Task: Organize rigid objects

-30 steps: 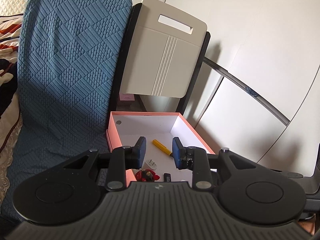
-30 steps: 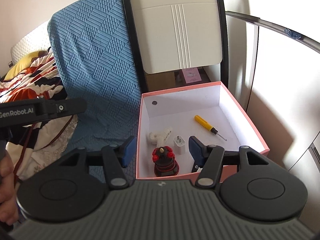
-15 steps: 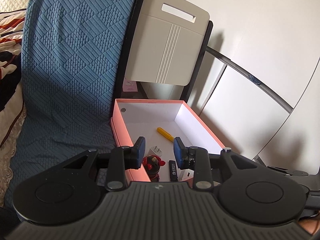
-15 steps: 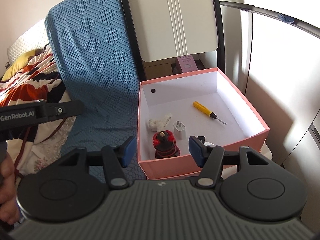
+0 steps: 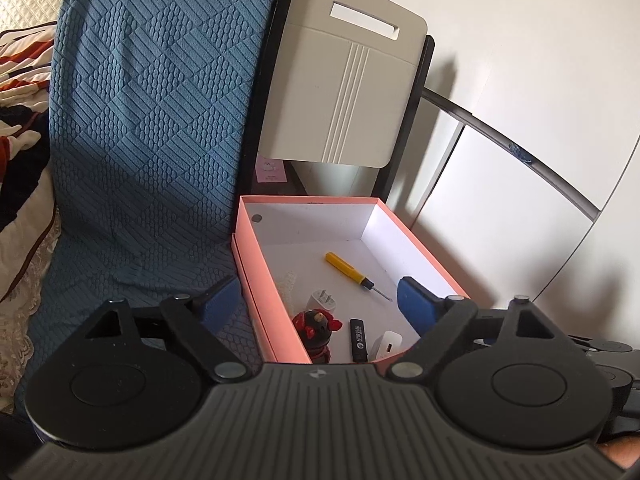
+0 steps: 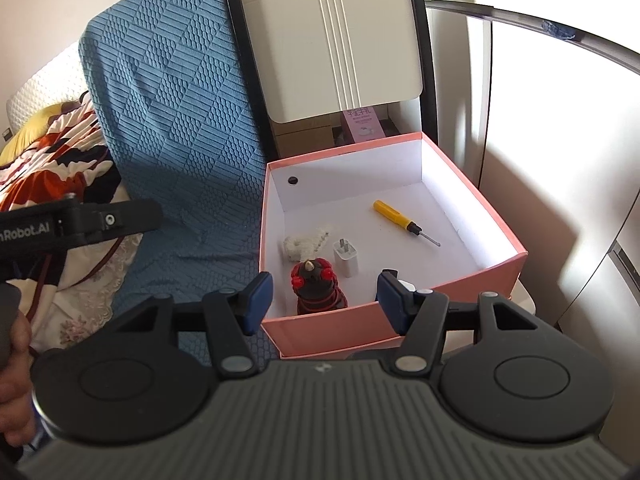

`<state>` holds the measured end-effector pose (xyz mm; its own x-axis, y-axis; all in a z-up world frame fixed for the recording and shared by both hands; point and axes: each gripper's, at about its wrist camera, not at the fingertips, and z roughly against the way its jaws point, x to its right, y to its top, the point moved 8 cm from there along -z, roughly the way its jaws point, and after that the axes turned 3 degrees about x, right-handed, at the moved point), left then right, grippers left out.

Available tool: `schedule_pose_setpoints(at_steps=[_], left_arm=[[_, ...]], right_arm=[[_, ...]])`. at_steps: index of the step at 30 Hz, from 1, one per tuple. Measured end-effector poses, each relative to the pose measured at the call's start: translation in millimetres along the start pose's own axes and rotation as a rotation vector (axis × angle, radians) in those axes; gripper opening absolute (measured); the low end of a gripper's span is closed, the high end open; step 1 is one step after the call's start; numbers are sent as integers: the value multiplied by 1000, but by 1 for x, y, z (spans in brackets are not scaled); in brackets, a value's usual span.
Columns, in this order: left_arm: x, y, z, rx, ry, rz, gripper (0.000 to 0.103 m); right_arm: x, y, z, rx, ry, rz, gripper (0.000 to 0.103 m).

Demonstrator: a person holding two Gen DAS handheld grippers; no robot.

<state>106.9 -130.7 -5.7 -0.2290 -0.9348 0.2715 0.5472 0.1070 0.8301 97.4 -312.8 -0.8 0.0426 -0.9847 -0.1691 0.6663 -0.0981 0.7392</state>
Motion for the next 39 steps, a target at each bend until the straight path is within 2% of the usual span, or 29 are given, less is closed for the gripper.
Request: schedule_pose_setpoints(at_steps=[3,4,5,6,7,9,17,21,31,35,39], left_arm=[[-4,-4,-3,-12,27,3,94],[-5,-4,-4,-11,38,0,97],[-7,-5,-5,-12,47,-3,98],[-8,-5,-5,-14,54,-6,98],[-9,-6,-5,-16,57,-11,98],[-9,-6,-7,-15,64,-25,98],[-8,-11,-12,-32,82,-52,99],[-8,-12,-12,-32,93,-53,103],[-9,-13,-10,-36,118,-79,103],[-10,-12,-8,-33,99,-55,103],[-3,-12,-6,-29,93,-78,103]], right_arm=[[3,0,0,4,-10,3,61],[4,0,0,4,-10,1,64],[6,0,-1,5,-9,-6,70],[7,0,-1,8,-9,-15,88],[10,0,-2,11,-12,-25,99],[13,0,-2,18,-15,-36,103],[18,-1,0,35,-47,-32,103],[18,-3,0,28,-41,-24,103],[23,-8,-1,17,-63,-18,103],[24,-8,0,22,-66,-19,103],[25,-7,1,28,-66,-17,103]])
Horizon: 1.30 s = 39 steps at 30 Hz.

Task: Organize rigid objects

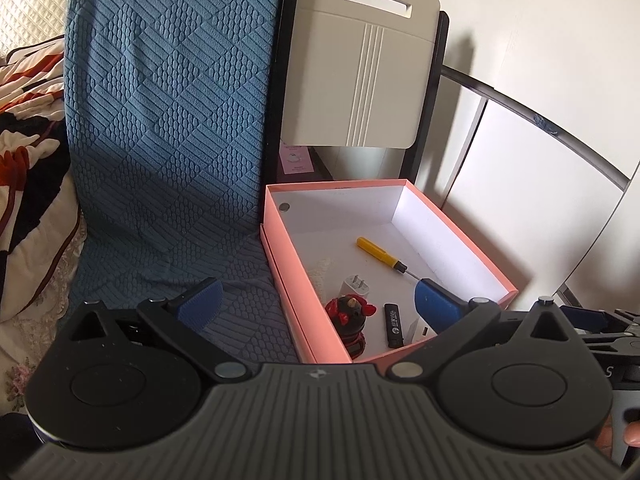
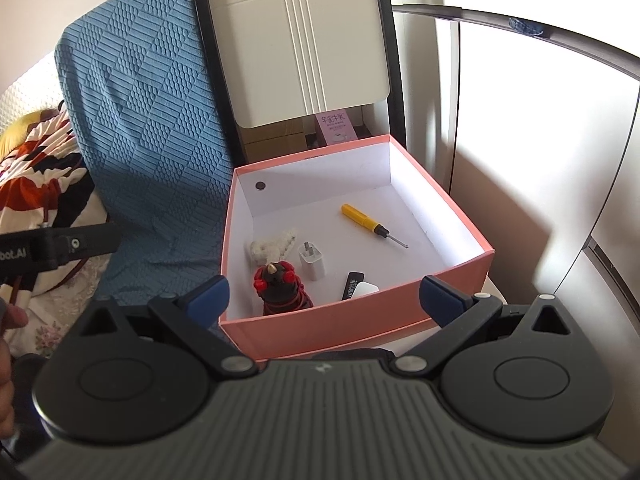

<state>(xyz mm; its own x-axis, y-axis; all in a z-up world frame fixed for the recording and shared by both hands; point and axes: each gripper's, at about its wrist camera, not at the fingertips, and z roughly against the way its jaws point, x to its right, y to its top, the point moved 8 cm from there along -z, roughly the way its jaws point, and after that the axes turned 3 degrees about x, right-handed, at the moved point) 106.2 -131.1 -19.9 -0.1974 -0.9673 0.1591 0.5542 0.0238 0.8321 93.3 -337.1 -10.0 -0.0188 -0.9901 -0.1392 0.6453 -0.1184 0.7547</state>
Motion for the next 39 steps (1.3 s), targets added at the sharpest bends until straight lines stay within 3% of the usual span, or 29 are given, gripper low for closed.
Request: schedule_pose_setpoints(at_steps=[9,39], left_arm=[[1,-4,-5,-34,5,-2,103],[3,0,-1,-12,-15,-7,103]], right_arm=[[0,-1,0,-1,-5,14,103],[-6,7,4,18,-3,32,103]])
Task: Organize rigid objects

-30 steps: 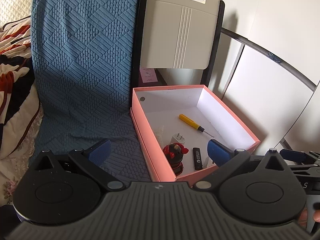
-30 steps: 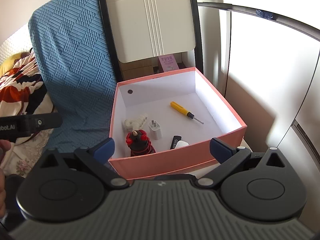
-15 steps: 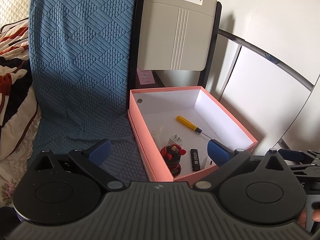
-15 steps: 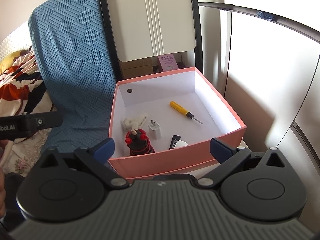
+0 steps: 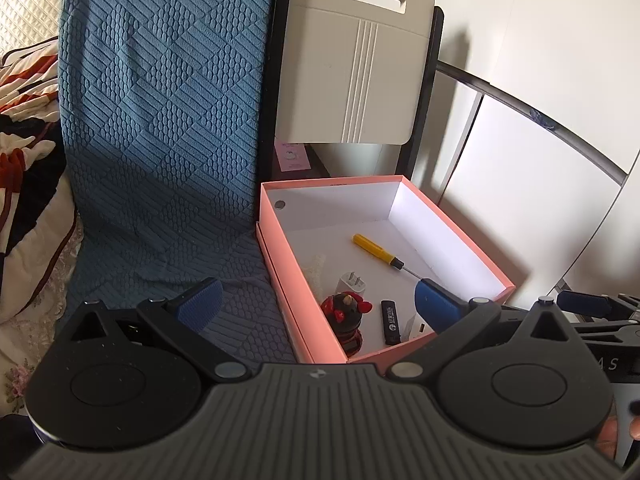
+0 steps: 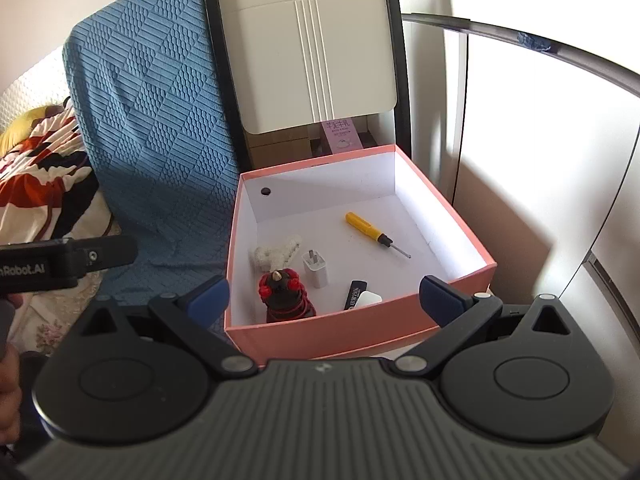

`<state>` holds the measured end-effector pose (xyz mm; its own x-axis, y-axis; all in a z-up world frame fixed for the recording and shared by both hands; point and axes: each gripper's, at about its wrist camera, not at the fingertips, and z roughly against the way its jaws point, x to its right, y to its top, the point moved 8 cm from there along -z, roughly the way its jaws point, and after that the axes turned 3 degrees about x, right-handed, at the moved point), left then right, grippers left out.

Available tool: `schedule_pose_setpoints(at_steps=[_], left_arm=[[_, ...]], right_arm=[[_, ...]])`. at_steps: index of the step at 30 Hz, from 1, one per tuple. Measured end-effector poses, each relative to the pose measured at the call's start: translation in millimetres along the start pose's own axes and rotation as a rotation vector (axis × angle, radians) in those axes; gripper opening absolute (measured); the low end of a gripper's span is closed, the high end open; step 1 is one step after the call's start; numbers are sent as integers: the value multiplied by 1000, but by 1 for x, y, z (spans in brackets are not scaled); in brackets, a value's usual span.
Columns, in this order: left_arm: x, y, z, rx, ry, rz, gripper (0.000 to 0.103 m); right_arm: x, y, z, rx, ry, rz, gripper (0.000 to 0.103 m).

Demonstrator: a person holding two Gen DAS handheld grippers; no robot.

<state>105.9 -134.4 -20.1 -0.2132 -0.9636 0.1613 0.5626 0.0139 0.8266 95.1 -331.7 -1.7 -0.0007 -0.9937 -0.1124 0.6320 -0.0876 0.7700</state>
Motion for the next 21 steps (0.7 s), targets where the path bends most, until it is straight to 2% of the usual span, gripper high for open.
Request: schedule_pose_setpoints(at_steps=[21], left_arm=[[3,7,11,31,4,5,103]], right_arm=[[0,-6,1,-8,-5,4,103]])
